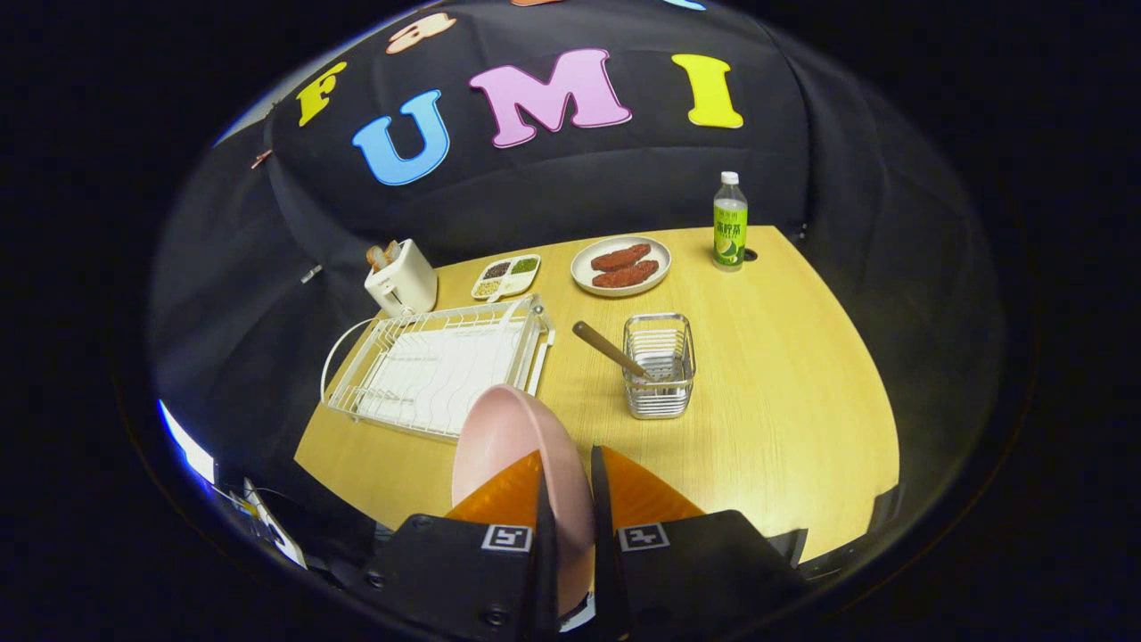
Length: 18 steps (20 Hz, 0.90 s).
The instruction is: Take the plate from the dish rack, then take the spoon from the basket and place it into the plate.
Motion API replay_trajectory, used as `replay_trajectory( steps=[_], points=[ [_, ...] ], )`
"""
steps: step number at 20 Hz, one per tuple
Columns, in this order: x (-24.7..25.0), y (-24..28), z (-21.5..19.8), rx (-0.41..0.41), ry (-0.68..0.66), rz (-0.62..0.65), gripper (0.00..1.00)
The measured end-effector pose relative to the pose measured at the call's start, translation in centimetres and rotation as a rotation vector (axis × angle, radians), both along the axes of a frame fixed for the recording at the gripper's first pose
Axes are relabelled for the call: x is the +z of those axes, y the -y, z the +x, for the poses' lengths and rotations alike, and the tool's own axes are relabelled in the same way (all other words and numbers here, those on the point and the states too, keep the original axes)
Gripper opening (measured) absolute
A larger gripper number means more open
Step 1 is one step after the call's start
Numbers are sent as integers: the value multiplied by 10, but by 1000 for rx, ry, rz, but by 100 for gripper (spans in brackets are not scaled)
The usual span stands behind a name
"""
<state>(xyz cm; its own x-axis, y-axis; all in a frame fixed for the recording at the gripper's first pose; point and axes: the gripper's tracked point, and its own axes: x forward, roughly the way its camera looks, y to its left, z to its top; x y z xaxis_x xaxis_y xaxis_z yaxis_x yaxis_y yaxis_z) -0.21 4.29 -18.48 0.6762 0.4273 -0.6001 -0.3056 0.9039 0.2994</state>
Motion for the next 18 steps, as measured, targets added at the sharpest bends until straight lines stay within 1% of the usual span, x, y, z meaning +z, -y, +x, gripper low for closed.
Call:
replay_trajectory(
  steps=[3,6,9,12,14,15,18],
  points=[
    [-35,9,7,26,-70,38,20],
    [-71,10,14,73,-142,67,21],
    [-98,14,21,114,-182,59,21],
    [-107,12,28,126,-193,94,22],
    [-113,15,35,136,-170,70,22],
    [-118,18,37,138,-164,51,18],
    [-120,20,41,142,-139,33,18]
  ],
)
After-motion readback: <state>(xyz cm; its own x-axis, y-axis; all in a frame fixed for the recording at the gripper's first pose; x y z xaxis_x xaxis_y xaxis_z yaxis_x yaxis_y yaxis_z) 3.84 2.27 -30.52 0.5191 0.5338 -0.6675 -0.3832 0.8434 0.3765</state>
